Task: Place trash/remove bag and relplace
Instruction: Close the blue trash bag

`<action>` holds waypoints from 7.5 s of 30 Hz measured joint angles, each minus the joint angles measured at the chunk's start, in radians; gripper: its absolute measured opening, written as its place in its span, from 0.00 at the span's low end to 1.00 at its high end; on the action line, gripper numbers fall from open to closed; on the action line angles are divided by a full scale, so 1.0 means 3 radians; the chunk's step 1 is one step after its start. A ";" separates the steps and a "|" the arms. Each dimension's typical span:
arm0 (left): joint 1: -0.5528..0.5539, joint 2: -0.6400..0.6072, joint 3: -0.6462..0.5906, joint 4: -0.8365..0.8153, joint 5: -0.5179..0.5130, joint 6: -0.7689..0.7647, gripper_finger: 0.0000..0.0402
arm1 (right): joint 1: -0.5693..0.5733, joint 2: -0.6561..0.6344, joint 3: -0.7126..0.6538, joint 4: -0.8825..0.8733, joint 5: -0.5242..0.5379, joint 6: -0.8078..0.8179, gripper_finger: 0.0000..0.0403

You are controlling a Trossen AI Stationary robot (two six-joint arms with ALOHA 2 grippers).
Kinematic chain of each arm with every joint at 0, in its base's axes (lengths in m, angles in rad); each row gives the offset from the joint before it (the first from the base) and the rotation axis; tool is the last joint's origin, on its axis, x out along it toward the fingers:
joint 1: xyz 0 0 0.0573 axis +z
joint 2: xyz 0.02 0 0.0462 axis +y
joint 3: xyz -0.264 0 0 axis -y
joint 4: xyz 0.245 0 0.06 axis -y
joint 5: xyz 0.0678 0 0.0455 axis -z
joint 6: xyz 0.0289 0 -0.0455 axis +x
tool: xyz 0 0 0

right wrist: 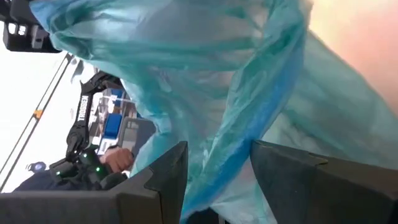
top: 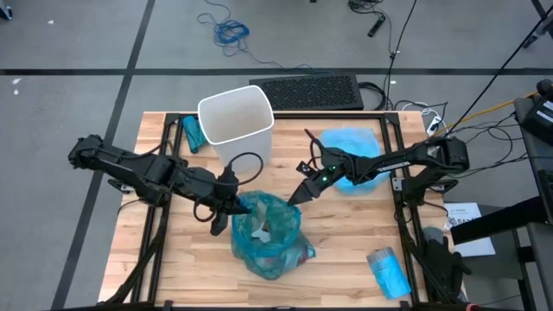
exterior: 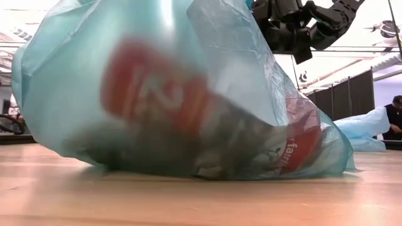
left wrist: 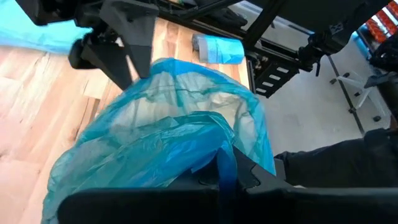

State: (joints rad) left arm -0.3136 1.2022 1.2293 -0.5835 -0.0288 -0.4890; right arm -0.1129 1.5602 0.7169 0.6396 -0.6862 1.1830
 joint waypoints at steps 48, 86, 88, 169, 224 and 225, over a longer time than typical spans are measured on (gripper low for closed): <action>0.0093 -0.0214 0.0137 -0.0689 0.0140 -0.0007 0.00 | 0.0053 -0.0750 0.0595 -0.0442 0.0497 -0.0809 0.00; 0.0095 -0.0212 0.0135 -0.2194 -0.0623 -0.0740 0.00 | 0.0405 -0.1244 0.0594 -0.2094 0.1613 -0.1106 0.00; 0.0096 -0.0212 0.0135 -0.2200 -0.0624 -0.0772 0.00 | 0.0405 -0.1244 0.0593 -0.2140 0.1712 -0.1101 0.00; 0.0849 -0.0092 -0.0161 -0.0012 -0.0771 0.0865 0.00 | 0.0823 -0.1153 0.0595 -0.2145 0.1307 -0.0754 0.00; 0.0849 -0.0052 -0.0165 -0.0176 -0.0760 0.0865 0.00 | -0.0545 -0.0791 0.0594 -0.2410 0.0897 -0.1791 0.43; 0.0849 -0.0052 -0.0165 -0.0175 -0.0760 0.0866 0.00 | -0.0542 -0.0759 0.0594 -0.2406 0.0882 -0.1780 0.43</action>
State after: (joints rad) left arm -0.0589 1.1866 1.1797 -0.6361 -0.2569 -0.2292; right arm -0.2755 1.3324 0.8951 -0.0822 -0.4215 0.6490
